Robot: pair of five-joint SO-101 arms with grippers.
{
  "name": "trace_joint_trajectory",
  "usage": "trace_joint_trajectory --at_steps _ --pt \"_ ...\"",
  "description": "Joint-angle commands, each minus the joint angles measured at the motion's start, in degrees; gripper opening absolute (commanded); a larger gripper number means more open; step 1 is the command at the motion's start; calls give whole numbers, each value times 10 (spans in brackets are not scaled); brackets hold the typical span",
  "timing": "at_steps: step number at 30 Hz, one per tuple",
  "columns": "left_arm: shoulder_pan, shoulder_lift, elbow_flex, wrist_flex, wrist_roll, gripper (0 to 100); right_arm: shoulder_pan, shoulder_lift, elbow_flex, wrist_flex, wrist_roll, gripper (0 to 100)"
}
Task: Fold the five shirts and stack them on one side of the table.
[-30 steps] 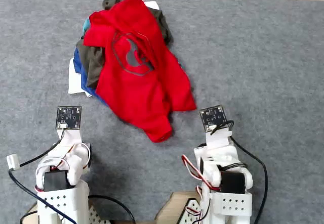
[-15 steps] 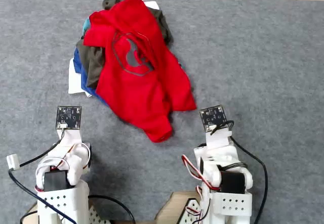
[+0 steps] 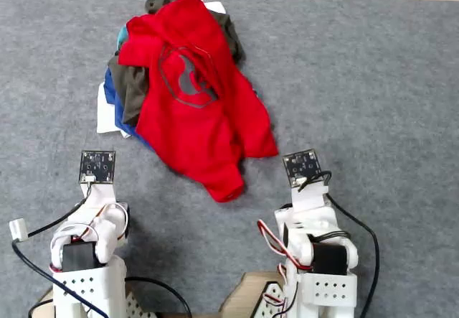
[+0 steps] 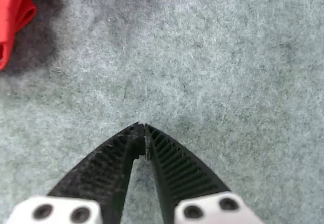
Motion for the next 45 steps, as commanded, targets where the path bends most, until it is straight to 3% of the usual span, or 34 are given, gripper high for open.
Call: trace_joint_trajectory --at_steps 1,32,37,45 --pt "9 -32 4 -10 0 50 0 -51 -3 4 -5 5" --pt "7 -36 4 -7 1 50 0 -51 -3 4 -5 5" --pt "-27 -36 4 -11 1 50 0 -51 -3 4 -5 5" --pt "-28 -36 -4 -6 2 50 0 -51 -3 4 -5 5"
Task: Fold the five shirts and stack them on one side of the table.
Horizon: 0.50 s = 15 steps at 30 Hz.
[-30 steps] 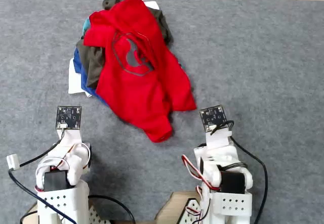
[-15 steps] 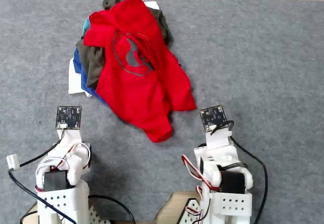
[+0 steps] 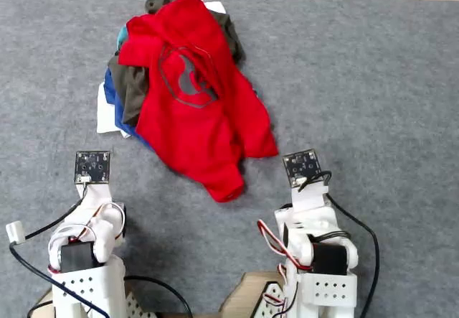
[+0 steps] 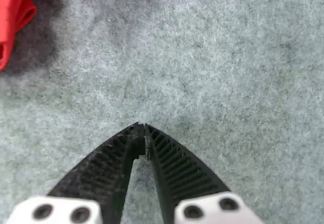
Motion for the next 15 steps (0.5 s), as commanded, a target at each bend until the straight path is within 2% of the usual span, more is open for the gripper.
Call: trace_joint_trajectory --at_steps 1,5,8,12,15 --pt "-7 -33 -9 -5 3 50 0 -51 -3 4 -5 5" --pt "-6 -32 -18 -5 55 50 0 -51 -3 4 -5 5" --pt "21 -32 -33 -5 100 50 0 -51 -3 4 -5 5" --pt "60 -31 -47 3 114 53 0 -51 -3 4 -5 5" --pt "61 -31 -47 3 114 105 0 -51 -3 4 -5 5"
